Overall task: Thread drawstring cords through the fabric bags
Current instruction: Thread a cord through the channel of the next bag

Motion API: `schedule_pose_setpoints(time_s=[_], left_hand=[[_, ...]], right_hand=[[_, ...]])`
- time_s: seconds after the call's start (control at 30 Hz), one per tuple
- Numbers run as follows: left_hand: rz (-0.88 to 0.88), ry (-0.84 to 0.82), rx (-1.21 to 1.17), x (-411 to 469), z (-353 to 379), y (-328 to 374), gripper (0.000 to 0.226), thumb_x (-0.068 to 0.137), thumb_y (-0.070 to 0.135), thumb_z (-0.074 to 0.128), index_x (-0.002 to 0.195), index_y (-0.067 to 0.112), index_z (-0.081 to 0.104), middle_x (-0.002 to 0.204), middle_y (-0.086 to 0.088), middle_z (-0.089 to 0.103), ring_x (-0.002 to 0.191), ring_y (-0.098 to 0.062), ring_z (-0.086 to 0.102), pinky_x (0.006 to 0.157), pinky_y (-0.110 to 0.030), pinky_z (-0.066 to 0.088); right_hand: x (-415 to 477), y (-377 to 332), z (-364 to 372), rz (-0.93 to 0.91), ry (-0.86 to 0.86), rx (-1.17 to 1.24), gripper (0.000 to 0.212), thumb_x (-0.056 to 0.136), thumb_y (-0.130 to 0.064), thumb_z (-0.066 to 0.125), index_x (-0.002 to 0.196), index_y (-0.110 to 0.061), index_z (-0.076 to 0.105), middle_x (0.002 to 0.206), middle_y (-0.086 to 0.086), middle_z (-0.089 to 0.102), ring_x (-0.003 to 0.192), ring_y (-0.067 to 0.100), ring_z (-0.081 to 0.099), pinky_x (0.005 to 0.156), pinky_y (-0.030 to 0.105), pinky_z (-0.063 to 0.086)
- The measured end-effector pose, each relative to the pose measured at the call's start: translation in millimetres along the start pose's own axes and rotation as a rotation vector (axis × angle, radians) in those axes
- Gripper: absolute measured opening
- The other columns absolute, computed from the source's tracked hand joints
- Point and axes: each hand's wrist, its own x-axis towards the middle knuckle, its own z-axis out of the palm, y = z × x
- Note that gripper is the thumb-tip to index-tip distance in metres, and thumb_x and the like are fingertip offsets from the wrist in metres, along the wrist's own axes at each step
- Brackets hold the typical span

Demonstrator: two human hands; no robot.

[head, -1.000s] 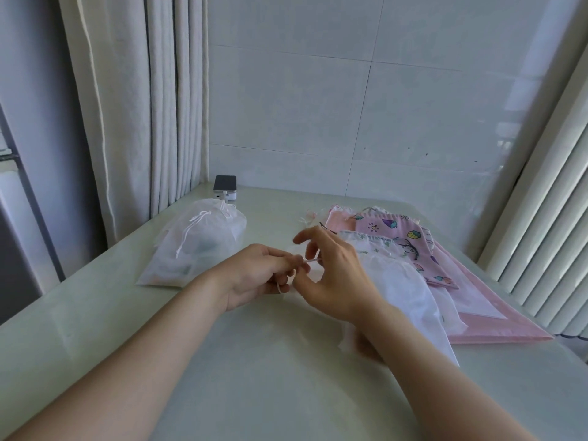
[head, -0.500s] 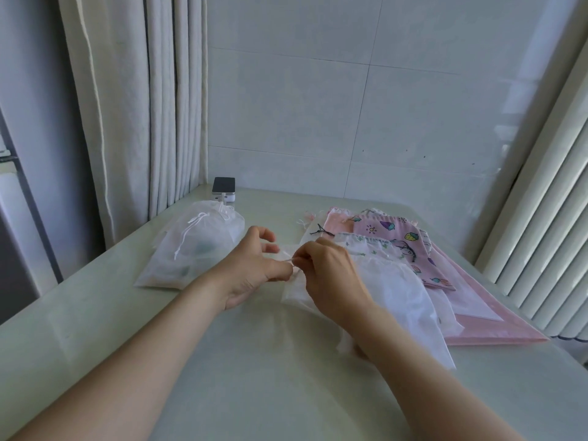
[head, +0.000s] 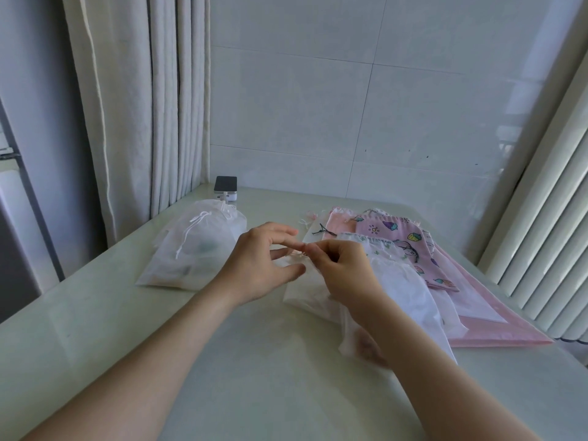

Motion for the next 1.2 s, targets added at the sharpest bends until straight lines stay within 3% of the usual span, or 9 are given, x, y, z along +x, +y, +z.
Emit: schedule_pose_setpoints(time_s=[0.23,0.37,0.5,0.63,0.73,0.87,0.97,1.1,1.2], left_hand=[[0.034,0.135,0.206,2,5,1,0.012,0.085,0.033,0.081,0.077,0.028,0.072,0.108,0.015,0.067,0.109,-0.003,0.057,0.094,-0.023,0.045],[-0.181,0.084,-0.210,7,-5,13,0.031,0.081,0.030,0.047,0.064,0.005,0.056,0.083,-0.002,0.061,0.084,-0.016,0.055,0.087,-0.039,0.044],[-0.289,0.057,-0.444,6,-11,24,0.056,0.098,0.027,0.039,0.043,0.015,0.045,0.072,-0.023,0.062,0.067,-0.027,0.058,0.076,-0.039,0.050],[-0.493,-0.170,-0.297,2,-14,29,0.074,0.105,0.057,0.031,0.070,0.002,0.066,0.067,-0.021,0.067,0.060,-0.027,0.060,0.073,-0.035,0.053],[-0.543,-0.293,-0.213,-2,-12,32,0.071,0.104,0.058,0.035,0.096,0.001,0.075,0.074,-0.020,0.073,0.066,-0.028,0.066,0.076,-0.036,0.056],[-0.474,-0.279,-0.242,-2,-8,27,0.036,0.102,0.034,0.058,0.101,0.002,0.074,0.073,-0.013,0.068,0.072,-0.028,0.071,0.085,-0.044,0.061],[-0.475,-0.281,-0.302,-1,-6,24,0.021,0.104,0.019,0.058,0.101,0.001,0.069,0.069,-0.006,0.055,0.070,-0.026,0.069,0.082,-0.042,0.063],[-0.519,-0.294,-0.365,1,-6,22,0.026,0.109,0.015,0.043,0.093,0.008,0.062,0.064,-0.001,0.035,0.052,-0.016,0.034,0.055,-0.029,0.038],[-0.505,-0.266,-0.222,2,-11,18,0.039,0.109,0.036,0.048,0.087,0.009,0.066,0.061,0.002,0.026,0.052,-0.016,0.023,0.050,-0.027,0.026]], right_hand=[[-2,-4,-2,0.007,0.024,0.075,0.030,0.102,-0.026,0.066,0.088,0.000,0.074,0.053,-0.009,0.034,0.046,0.008,0.026,0.044,0.021,0.025],[-1,-3,-2,0.006,0.060,0.071,0.027,0.101,-0.025,0.067,0.087,-0.003,0.074,0.051,-0.010,0.038,0.045,0.007,0.029,0.044,0.021,0.028],[-1,-3,-3,-0.004,0.085,0.078,0.022,0.099,-0.026,0.069,0.086,-0.010,0.076,0.057,-0.004,0.049,0.050,0.010,0.039,0.048,0.023,0.035],[-1,-3,-3,-0.042,0.076,0.091,0.019,0.098,-0.026,0.071,0.089,-0.011,0.077,0.057,-0.012,0.059,0.052,0.004,0.048,0.054,0.019,0.040],[-1,-4,-3,-0.062,0.058,0.079,0.020,0.100,-0.022,0.069,0.091,-0.007,0.078,0.050,-0.020,0.054,0.044,0.000,0.046,0.049,0.011,0.034],[-5,-8,-4,-0.106,-0.011,0.083,0.023,0.101,-0.019,0.067,0.086,-0.007,0.079,0.063,-0.007,0.066,0.047,0.000,0.047,0.049,0.012,0.035],[-5,-7,-4,-0.121,-0.023,0.079,0.023,0.102,-0.018,0.065,0.088,-0.007,0.080,0.061,-0.012,0.066,0.047,-0.001,0.050,0.050,0.010,0.035],[0,-2,-3,-0.185,0.010,-0.094,0.019,0.101,-0.016,0.062,0.096,-0.018,0.080,0.063,-0.017,0.065,0.056,0.004,0.056,0.056,0.020,0.041],[3,4,-3,-0.314,0.068,-0.314,0.020,0.101,-0.014,0.062,0.107,-0.023,0.079,0.092,-0.018,0.070,0.083,-0.002,0.062,0.076,0.017,0.043]])
